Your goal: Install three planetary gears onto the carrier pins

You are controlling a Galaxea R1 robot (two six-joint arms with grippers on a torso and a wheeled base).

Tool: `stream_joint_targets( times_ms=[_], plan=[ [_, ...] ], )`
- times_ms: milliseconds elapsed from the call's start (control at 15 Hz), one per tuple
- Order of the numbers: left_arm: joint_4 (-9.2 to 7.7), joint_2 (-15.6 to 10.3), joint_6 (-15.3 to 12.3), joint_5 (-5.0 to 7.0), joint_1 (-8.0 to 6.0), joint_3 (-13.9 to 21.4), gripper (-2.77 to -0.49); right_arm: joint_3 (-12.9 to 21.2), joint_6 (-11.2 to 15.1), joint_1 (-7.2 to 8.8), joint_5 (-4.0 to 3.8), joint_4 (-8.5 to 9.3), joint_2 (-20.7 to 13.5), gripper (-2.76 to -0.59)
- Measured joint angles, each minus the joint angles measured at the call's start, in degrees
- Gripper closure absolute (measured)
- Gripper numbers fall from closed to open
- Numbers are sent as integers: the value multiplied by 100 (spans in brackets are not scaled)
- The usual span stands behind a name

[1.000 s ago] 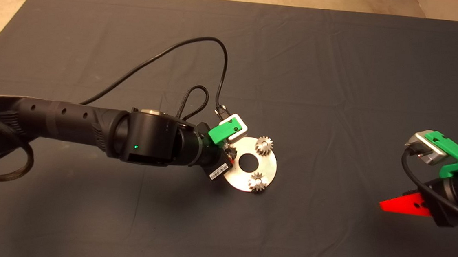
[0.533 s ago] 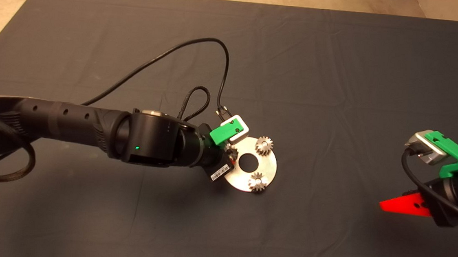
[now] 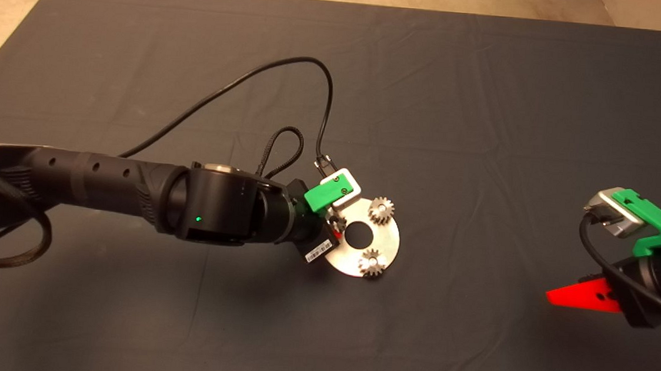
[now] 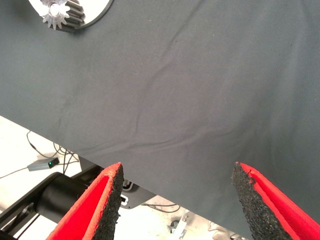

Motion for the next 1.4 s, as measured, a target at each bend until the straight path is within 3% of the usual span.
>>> stream_joint_targets(
  times_ms=[1000,1267,1400],
  plan=[
    [-7,-35,195,-44,0,-15,-55,0,-2,-1,22,22,0,-160],
    [-17,-165,197,-182,0,-15,-54,0,-2,-1,24,24,0,-160],
    [-17,-210,211,-191,0,-15,-54,0,-2,-1,27,24,0,-160]
  ],
)
